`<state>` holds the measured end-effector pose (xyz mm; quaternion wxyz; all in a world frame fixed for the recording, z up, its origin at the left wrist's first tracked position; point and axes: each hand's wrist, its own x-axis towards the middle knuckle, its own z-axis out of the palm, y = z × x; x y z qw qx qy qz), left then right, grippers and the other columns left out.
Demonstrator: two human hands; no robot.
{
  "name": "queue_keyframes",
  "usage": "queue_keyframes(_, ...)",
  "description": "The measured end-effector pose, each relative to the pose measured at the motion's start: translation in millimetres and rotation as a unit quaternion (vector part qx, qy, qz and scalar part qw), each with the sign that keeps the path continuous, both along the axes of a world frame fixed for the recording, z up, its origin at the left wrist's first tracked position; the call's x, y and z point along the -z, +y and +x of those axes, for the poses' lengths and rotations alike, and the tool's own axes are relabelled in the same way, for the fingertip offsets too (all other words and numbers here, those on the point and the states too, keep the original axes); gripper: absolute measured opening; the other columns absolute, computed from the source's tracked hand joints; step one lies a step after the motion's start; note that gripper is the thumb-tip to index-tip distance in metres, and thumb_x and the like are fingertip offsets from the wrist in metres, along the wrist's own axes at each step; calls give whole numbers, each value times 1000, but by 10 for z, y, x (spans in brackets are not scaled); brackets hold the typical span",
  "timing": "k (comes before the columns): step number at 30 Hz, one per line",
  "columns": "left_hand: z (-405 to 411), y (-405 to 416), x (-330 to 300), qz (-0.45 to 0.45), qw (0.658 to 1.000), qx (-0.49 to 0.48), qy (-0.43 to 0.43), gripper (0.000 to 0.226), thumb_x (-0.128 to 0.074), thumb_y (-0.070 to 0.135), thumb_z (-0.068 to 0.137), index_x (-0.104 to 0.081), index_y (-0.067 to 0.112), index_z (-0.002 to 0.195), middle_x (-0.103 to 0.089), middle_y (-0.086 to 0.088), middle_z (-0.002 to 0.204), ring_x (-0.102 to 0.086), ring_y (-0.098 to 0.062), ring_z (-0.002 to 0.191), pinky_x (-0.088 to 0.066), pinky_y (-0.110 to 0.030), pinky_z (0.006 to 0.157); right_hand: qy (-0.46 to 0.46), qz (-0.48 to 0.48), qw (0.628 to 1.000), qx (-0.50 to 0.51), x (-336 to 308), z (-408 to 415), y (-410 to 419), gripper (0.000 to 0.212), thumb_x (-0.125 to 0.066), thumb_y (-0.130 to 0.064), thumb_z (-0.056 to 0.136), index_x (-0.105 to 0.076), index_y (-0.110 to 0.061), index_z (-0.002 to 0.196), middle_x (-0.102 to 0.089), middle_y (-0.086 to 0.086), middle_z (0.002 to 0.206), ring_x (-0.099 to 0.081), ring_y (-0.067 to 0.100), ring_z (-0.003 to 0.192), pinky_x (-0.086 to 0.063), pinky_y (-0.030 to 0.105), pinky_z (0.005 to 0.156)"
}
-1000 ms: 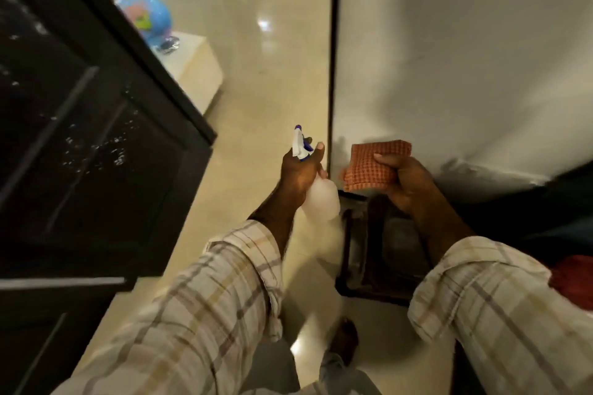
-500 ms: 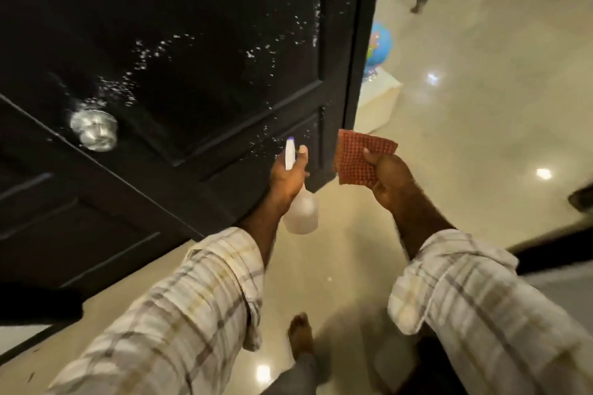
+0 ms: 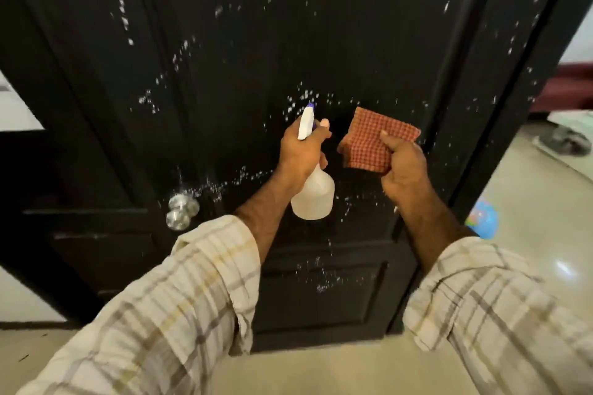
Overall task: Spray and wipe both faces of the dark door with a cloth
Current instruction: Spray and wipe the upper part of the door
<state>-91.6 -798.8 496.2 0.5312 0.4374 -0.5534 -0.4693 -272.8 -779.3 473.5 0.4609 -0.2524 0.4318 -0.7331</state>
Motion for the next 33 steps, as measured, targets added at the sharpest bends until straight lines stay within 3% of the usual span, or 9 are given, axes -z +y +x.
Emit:
queue_keyframes(4, -253, -36, -1124, -49, 998, -20, 28, 15, -66, 32, 105, -58, 31, 92, -77, -10, 107, -56, -18, 53, -56, -38, 61, 6, -85, 996, -12, -1038, -325, -257, 17, -67, -7, 102, -72, -12, 117, -83, 3, 106, -80, 22, 102, -66, 45, 89)
queue_keyframes(7, -386, -40, -1869, -77, 995, -34, 55, 16, -67, 33, 104, -54, 33, 96, -77, -12, 110, -57, -18, 53, -57, -40, 61, 12, -153, 988, 3, -1816, -531, -419, 18, -69, -7, 100, -73, -12, 117, -82, 3, 108, -80, 22, 102, -66, 44, 89)
queue_keyframes(11, -479, -98, -2728, -95, 993, -46, 47, 30, -69, 38, 101, -61, 21, 124, -79, -10, 104, -60, -15, 52, -61, -35, 57, 11, -244, 969, 30, -2797, -794, -513, 16, -68, -6, 100, -73, -11, 114, -81, 6, 112, -80, 21, 100, -67, 40, 86)
queue_keyframes(16, -538, -101, -3567, -109, 993, -21, 24, 33, -67, 38, 102, -72, 7, 113, -78, -11, 99, -60, -13, 54, -60, -31, 53, 62, -321, 934, 147, -3707, -1071, -481, 10, -63, -10, 105, -67, -14, 112, -73, -2, 101, -76, 11, 85, -65, 30, 76)
queue_keyframes(21, -776, -180, -4011, -140, 989, 31, 26, 23, -66, 30, 103, -70, 8, 99, -71, -10, 81, -56, -14, 48, -59, -30, 51, 210, -353, 850, 331, -4136, -1229, -568, 21, -59, -28, 108, -56, -22, 128, -65, -6, 97, -72, 7, 79, -66, 33, 79)
queue_keyframes(23, -909, -247, -4089, -136, 989, 48, 24, 23, -66, 29, 103, -67, 10, 90, -65, -7, 74, -55, -13, 46, -58, -30, 52, 284, -356, 803, 384, -4178, -1335, -676, 46, -55, -36, 109, -45, -22, 151, -67, 5, 123, -72, 19, 106, -60, 36, 99)
queue_keyframes(26, -1076, -349, -4170, -122, 990, 70, 2, 24, -66, 30, 102, -67, 11, 88, -71, -8, 76, -56, -12, 47, -56, -29, 52, 401, -337, 716, 462, -4142, -1526, -881, 64, -47, -40, 111, -31, -10, 165, -40, 19, 167, -43, 38, 152, -40, 43, 122)
queue_keyframes(29, -1178, -402, -4255, -114, 989, 94, -22, 24, -65, 33, 102, -70, 9, 101, -82, -15, 99, -58, -12, 49, -55, -29, 54, 494, -281, 662, 488, -4067, -1788, -1098, 72, -41, -48, 110, -25, -9, 168, -27, 24, 172, -30, 47, 157, -33, 65, 124)
queue_keyframes(33, -1303, -436, -4400, -135, 986, 95, -6, 25, -63, 32, 103, -70, 8, 101, -81, -16, 101, -56, -11, 47, -55, -27, 51, 629, -188, 615, 437, -4130, -2040, -1311, 84, -34, -73, 103, -28, -16, 164, -25, 22, 172, -22, 48, 159, -18, 69, 128)
